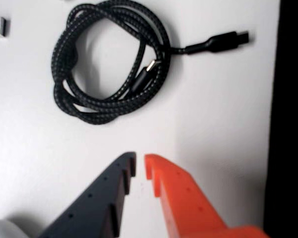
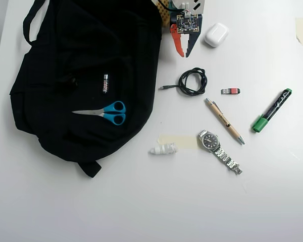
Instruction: Put the usb stick into the black bag
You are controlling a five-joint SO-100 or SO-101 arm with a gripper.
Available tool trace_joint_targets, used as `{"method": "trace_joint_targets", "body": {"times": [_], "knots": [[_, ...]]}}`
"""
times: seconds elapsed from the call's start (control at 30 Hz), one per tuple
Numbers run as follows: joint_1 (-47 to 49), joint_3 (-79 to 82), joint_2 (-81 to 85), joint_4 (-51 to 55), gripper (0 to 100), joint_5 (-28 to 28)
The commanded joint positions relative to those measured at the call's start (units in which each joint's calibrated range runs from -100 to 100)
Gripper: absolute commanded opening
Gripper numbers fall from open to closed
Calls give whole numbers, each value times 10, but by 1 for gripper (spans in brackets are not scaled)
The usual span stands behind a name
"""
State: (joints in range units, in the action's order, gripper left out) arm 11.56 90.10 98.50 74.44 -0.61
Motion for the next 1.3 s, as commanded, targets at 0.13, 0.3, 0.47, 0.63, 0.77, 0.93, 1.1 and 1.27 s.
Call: {"method": "trace_joint_targets", "body": {"times": [0.13, 0.3, 0.47, 0.63, 0.77, 0.93, 1.1, 1.27], "knots": [[55, 91, 9, -28, 2, 23], [55, 91, 9, -28, 2, 23], [55, 91, 9, -28, 3, 23], [55, 81, 9, -33, 2, 23], [68, -20, 6, -26, 2, 24], [56, -147, -1, 16, 2, 24], [53, -224, -31, 57, 3, 22], [44, -297, -150, 45, 3, 21]]}}
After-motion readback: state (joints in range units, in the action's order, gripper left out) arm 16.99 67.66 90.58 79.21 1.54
